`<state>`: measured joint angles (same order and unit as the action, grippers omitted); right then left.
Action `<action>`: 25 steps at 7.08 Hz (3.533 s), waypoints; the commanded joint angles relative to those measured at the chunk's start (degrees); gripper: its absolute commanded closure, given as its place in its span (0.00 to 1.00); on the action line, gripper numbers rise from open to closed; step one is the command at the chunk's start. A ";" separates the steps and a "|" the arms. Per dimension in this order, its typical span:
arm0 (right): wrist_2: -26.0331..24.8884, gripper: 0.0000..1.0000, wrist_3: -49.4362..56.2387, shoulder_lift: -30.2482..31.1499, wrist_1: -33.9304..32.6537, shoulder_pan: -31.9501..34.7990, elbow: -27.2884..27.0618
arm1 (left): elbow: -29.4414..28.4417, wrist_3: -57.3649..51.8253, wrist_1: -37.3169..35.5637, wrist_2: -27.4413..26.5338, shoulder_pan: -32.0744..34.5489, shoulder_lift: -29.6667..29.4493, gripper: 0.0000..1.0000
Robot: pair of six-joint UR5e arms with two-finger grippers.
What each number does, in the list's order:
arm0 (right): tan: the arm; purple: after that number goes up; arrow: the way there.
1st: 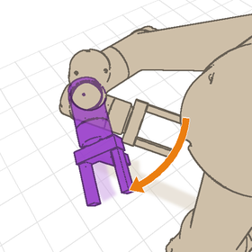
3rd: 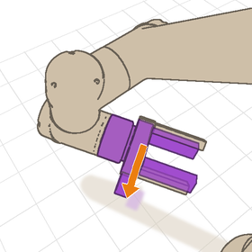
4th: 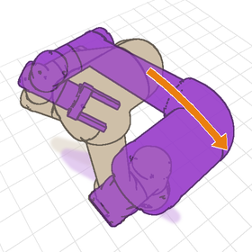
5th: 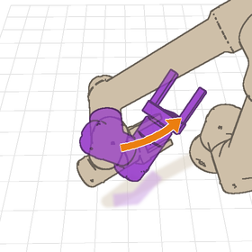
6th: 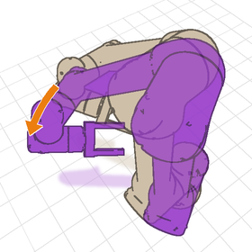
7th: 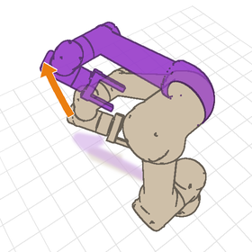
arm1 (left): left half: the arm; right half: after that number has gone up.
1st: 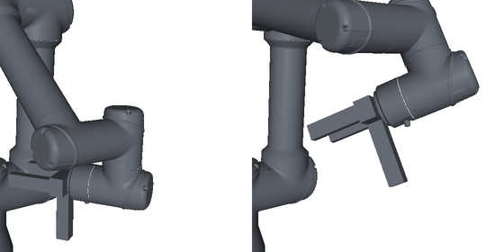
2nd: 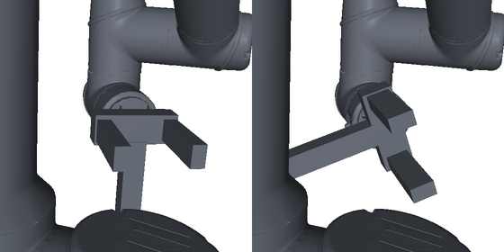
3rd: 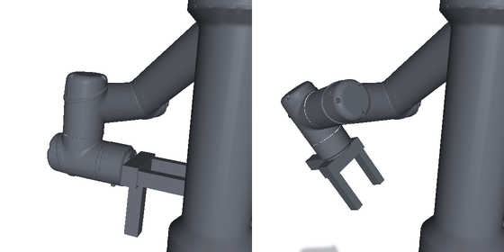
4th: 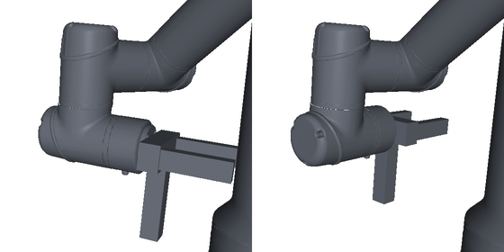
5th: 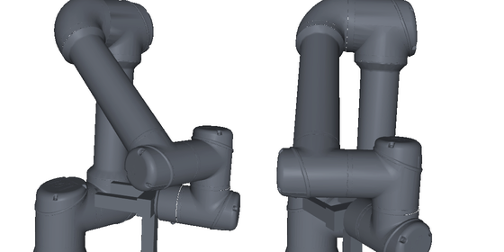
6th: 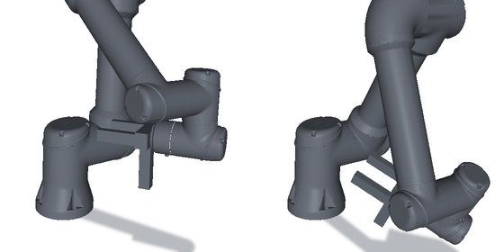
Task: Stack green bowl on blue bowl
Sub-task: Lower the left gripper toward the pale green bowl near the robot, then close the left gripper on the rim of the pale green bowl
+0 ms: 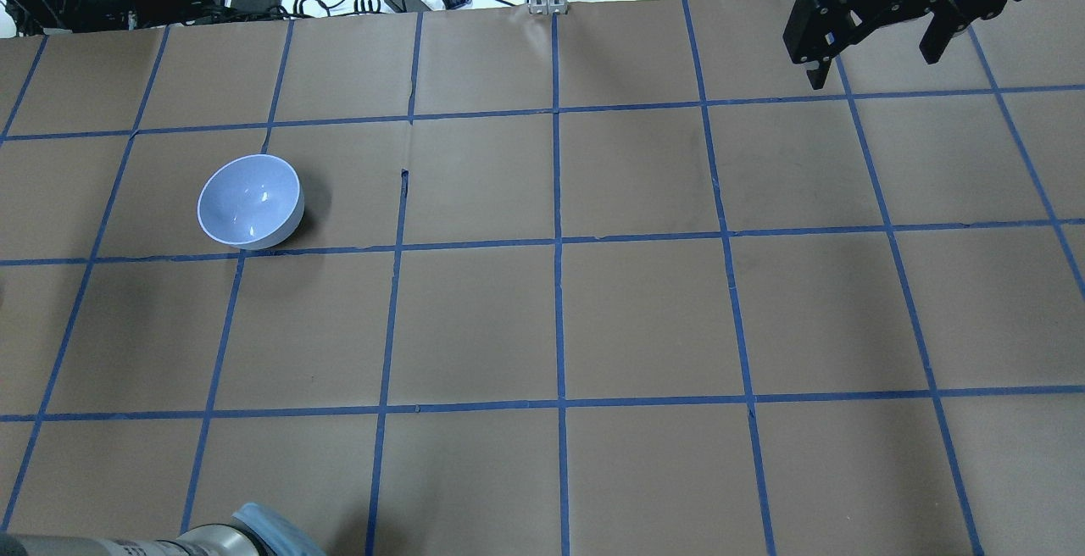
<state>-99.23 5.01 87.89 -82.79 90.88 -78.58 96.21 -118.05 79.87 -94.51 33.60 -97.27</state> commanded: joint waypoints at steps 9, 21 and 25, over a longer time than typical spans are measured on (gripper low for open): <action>0.00 0.00 0.00 0.00 0.00 0.00 0.00 | -0.40 -33.38 -25.27 5.21 -9.08 -20.06 0.00; 0.00 0.00 0.00 0.00 0.00 0.00 0.00 | -0.49 -36.29 -27.31 5.39 -9.17 -22.97 0.98; 0.00 0.00 0.00 0.00 0.00 0.00 0.00 | -0.58 -36.37 -27.31 5.39 -9.17 -22.88 1.00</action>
<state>-99.23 5.01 87.89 -82.79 90.88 -78.57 95.63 -154.42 52.56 -89.13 24.43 -120.16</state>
